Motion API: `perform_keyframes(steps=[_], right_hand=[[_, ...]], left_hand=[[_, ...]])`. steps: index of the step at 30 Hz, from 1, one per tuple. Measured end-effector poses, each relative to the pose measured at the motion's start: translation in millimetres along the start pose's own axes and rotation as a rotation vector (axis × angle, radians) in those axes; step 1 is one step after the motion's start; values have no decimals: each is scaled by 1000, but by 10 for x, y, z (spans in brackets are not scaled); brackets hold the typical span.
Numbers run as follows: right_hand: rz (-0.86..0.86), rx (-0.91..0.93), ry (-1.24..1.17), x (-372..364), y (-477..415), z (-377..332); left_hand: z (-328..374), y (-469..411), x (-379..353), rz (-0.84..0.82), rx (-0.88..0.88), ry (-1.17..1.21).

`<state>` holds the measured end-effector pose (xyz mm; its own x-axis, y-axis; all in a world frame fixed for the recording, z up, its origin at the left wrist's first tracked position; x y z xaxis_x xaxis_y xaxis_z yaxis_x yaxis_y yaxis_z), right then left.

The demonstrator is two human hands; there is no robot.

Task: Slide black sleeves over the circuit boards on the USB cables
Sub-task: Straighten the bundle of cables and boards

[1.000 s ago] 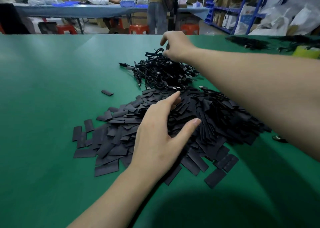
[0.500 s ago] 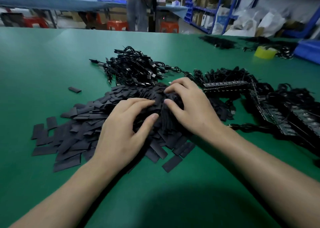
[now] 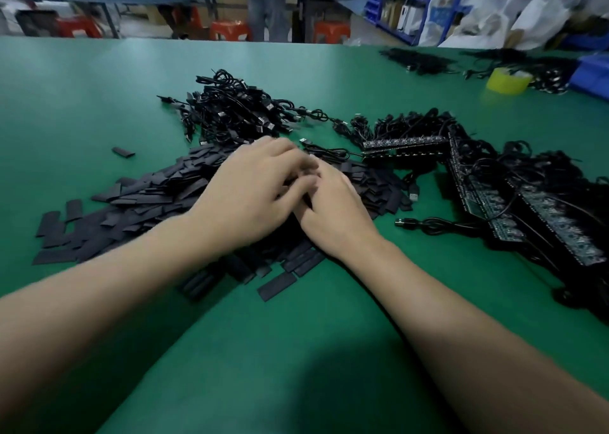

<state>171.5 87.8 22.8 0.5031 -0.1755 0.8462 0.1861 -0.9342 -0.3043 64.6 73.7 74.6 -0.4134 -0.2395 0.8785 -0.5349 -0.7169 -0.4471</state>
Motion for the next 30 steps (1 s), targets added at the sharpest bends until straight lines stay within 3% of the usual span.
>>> perform_keyframes(steps=[7,11,16,30], right_hand=[[95,-153,-99,89,-5,162],[347,-324,-159,267,23,373],[678,-469,-276,483,127,555],[566,-551,-173,403,36,695]], left_hand=[[146,-1163,-542,-162,67,167],[142,-1574,-787,-318,81,235],[126,-1732,-928,-394,3,165],[-34,-1687,-1013,-357,-77,271]])
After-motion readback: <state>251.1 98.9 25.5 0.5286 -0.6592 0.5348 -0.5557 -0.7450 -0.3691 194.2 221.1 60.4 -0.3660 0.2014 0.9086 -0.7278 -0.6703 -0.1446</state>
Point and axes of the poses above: each hand's wrist, its own y-axis away from the middle knuckle, its own x-axis out of the back of the hand, z = x × y, the point moved 6 cm from there along -y, towards the middle knuckle
